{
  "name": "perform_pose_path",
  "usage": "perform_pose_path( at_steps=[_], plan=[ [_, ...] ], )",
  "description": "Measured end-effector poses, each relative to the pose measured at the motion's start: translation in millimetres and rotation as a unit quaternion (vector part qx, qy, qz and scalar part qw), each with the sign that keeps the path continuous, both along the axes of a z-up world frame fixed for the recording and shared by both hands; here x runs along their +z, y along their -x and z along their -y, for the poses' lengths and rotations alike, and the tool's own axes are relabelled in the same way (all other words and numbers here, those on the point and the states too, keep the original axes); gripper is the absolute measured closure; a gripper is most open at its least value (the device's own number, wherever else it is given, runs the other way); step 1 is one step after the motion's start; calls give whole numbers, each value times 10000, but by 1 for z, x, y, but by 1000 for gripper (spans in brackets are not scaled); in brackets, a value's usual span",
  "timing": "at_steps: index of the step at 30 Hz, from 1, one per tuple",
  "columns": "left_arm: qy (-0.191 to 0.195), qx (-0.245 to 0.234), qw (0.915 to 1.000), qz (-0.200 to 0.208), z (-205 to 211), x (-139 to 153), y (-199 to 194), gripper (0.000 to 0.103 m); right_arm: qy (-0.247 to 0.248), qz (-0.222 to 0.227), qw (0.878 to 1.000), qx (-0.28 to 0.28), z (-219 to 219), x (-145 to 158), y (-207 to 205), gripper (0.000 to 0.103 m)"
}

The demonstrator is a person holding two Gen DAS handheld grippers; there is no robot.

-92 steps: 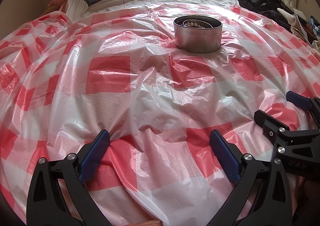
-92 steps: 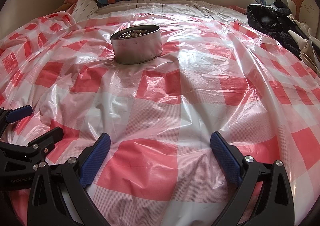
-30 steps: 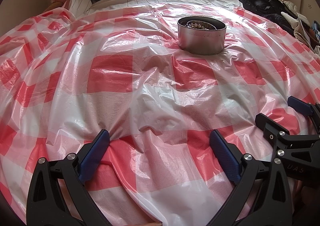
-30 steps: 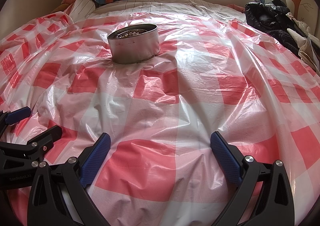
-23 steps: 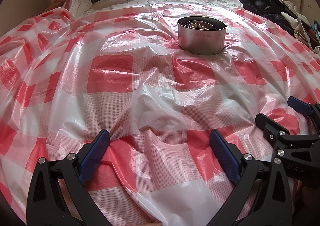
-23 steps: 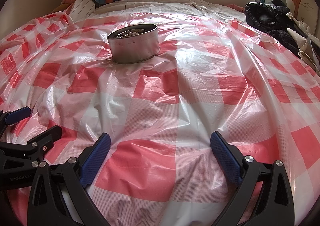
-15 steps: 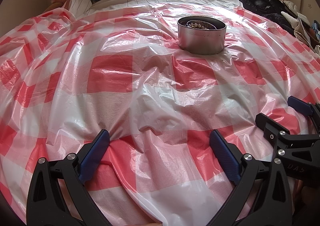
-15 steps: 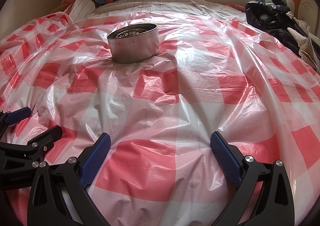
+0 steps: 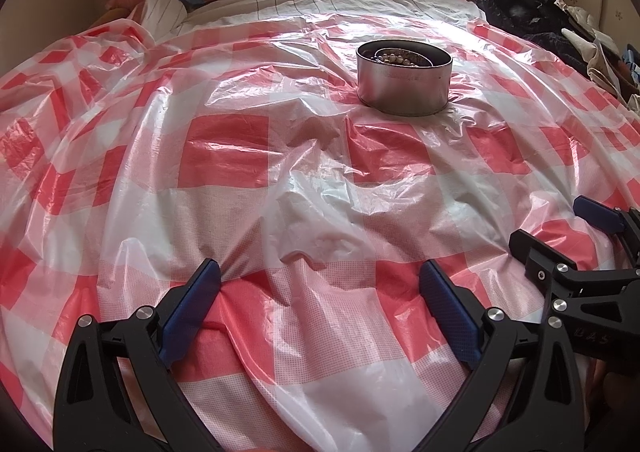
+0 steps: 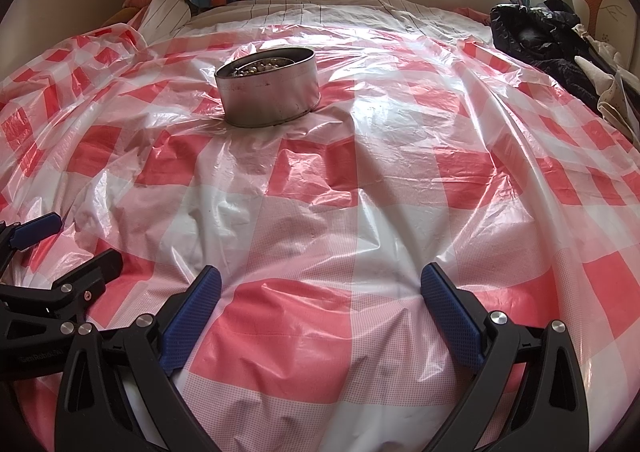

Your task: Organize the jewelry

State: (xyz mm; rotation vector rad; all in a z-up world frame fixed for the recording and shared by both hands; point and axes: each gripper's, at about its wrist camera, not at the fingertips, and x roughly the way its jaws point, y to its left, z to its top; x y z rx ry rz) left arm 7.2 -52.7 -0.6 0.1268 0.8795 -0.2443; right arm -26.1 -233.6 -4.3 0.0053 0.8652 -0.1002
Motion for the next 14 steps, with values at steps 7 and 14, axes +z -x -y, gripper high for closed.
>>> perform_pose_path(
  at_steps=[7, 14],
  plan=[
    [-33, 2, 10000, -69, 0, -2, -3, 7, 8, -7, 10000, -5, 0, 0, 0, 7],
    [-38, 5, 10000, -70, 0, -2, -3, 7, 10, -5, 10000, -4, 1, 0, 0, 7]
  ],
)
